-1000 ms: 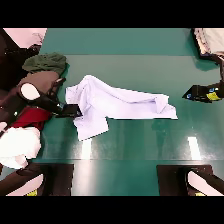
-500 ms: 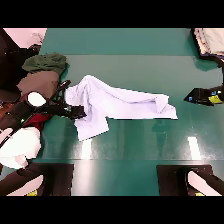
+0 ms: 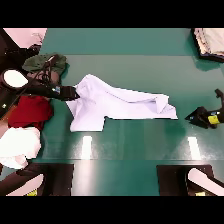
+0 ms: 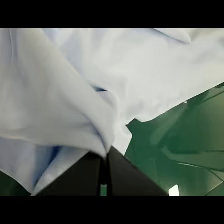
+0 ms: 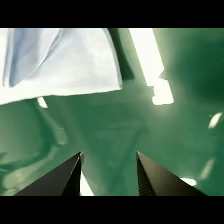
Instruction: Fold the shirts.
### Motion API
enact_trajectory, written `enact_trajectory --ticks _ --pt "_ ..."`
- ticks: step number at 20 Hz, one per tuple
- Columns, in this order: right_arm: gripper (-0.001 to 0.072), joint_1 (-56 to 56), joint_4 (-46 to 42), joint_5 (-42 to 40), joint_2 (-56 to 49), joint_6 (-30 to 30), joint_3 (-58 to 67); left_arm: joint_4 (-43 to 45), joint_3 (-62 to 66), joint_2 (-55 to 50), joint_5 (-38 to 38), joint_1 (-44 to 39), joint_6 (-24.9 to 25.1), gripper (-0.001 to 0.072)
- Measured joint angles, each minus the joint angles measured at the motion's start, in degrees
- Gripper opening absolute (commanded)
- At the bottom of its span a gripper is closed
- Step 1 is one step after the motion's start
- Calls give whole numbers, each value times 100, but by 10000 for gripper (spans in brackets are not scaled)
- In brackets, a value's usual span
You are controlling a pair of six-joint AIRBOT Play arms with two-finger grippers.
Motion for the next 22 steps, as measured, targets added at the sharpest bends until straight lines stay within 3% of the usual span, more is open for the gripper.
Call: enact_trajectory --ticks 4,10,12,14,18,22 --pt "380 -330 824 -354 -638 -367 -402 22 122 0 -61 24 13 24" --pt "370 107 1346 -1005 -1038 -518 -533 28 162 -4 -81 28 17 24" --pt "158 258 1473 -1307 -1073 -538 -544 28 164 -4 -81 31 22 24" --pt "15 369 1530 -1565 -1095 -555 -546 28 166 -4 -92 31 24 24" --pt "14 461 1534 -1652 -857 -623 -439 87 417 42 -330 44 22 24" --pt "13 490 1622 -1246 -59 -579 485 295 1609 227 -656 59 17 24"
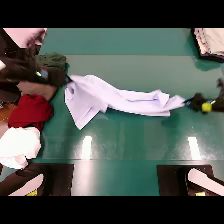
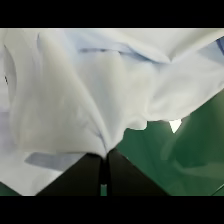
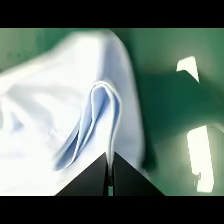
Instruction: Fold the shirts.
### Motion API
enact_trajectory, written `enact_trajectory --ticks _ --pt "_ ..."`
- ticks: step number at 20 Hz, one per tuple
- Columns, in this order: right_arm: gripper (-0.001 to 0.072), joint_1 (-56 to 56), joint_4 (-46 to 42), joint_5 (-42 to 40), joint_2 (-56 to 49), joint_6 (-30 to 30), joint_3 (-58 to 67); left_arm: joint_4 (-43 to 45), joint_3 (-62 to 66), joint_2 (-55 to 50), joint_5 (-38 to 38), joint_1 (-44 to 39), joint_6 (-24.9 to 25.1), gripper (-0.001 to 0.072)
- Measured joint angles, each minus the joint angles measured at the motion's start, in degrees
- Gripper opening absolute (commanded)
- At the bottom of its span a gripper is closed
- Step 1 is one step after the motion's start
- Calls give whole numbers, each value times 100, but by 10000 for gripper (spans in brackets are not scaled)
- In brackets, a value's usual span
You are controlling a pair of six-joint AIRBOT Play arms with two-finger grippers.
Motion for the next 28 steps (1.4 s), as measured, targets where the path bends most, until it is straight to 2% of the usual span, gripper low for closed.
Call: enact_trajectory --ticks 7,12,17,21,24,28 --pt "14 7 31 282 1281 446 2986 170 3460 138 -122 0 4 24" --pt "14 7 2 184 1808 540 4708 164 4507 597 317 0 -114 24" --pt "12 7 -778 328 2055 855 6015 -83 4736 1211 767 0 -299 23" --pt "10 9 -1639 1106 1801 1252 6907 -326 4701 1416 837 0 -529 23" --pt "10 9 -2017 1733 1314 1427 7099 -280 3934 1357 662 0 -826 23" --pt "10 208 -2205 2347 463 1545 6454 -238 2590 710 144 0 -1078 24"
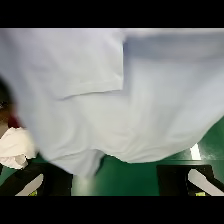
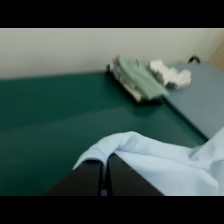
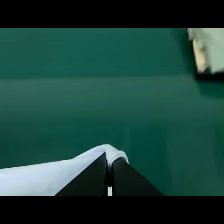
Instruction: Fold the shirts.
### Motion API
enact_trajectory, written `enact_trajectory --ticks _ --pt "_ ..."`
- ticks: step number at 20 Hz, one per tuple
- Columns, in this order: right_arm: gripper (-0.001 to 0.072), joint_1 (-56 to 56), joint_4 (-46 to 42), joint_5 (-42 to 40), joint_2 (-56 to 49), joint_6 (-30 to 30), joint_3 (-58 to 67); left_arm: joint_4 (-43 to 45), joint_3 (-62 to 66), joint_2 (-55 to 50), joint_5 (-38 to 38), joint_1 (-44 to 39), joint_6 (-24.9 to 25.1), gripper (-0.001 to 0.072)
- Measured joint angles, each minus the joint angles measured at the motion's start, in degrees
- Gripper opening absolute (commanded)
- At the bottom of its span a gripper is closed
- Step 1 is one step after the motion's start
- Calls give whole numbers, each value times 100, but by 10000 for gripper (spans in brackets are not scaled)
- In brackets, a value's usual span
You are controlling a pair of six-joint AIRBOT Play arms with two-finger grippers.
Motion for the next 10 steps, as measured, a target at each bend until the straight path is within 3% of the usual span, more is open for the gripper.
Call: enact_trajectory --ticks 5,10 --pt "10 750 -533 501 -1480 57 -758 116 -944 -1665 -181 2 79 24" --pt "10 1316 -826 98 -3045 76 -485 149 -1137 -3195 780 4 549 24"
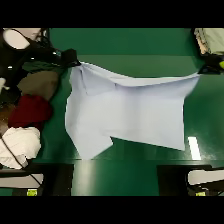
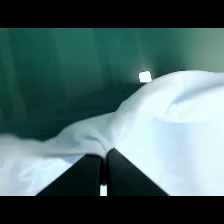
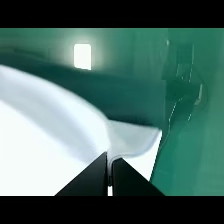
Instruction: Fold the shirts.
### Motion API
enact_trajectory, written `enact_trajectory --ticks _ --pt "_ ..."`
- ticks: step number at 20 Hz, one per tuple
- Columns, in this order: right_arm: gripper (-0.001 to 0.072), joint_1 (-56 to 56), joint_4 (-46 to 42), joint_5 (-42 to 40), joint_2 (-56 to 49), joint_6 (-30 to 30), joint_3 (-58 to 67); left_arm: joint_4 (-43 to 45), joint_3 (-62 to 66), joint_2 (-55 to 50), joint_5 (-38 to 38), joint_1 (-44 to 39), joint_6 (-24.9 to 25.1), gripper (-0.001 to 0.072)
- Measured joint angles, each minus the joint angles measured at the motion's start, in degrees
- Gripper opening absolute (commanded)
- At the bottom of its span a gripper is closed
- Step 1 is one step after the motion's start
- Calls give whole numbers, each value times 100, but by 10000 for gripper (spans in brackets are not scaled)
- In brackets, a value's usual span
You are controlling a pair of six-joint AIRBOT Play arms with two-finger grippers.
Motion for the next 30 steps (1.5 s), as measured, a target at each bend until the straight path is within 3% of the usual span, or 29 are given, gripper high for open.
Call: enact_trajectory --ticks 4,7,13,17,18,19,20,21,26,30 --pt "10 177 -57 -710 -774 26 459 4 20 -474 879 133 332 24" --pt "10 223 -55 -1156 -892 42 299 2 55 -577 992 485 525 24" --pt "11 295 140 -1440 -452 -37 -944 31 4 -636 -284 914 1757 24" --pt "15 472 317 -1598 -120 -94 -1941 238 -382 -664 -774 970 2013 27" --pt "21 520 341 -1639 -83 -101 -2133 341 -514 -671 -837 975 2009 207" --pt "190 564 350 -1687 -59 -101 -2308 468 -619 -673 -890 979 1952 494" --pt "421 595 363 -1733 -31 -96 -2430 566 -693 -671 -920 986 1836 644" --pt "458 623 376 -1759 -9 -92 -2529 675 -754 -671 -957 988 1674 641" --pt "452 450 398 -1351 330 -70 -2741 1108 -911 -372 -1401 1047 1108 641" --pt "452 59 407 -778 1047 -260 -3086 1182 -1897 592 -1692 1097 787 641"
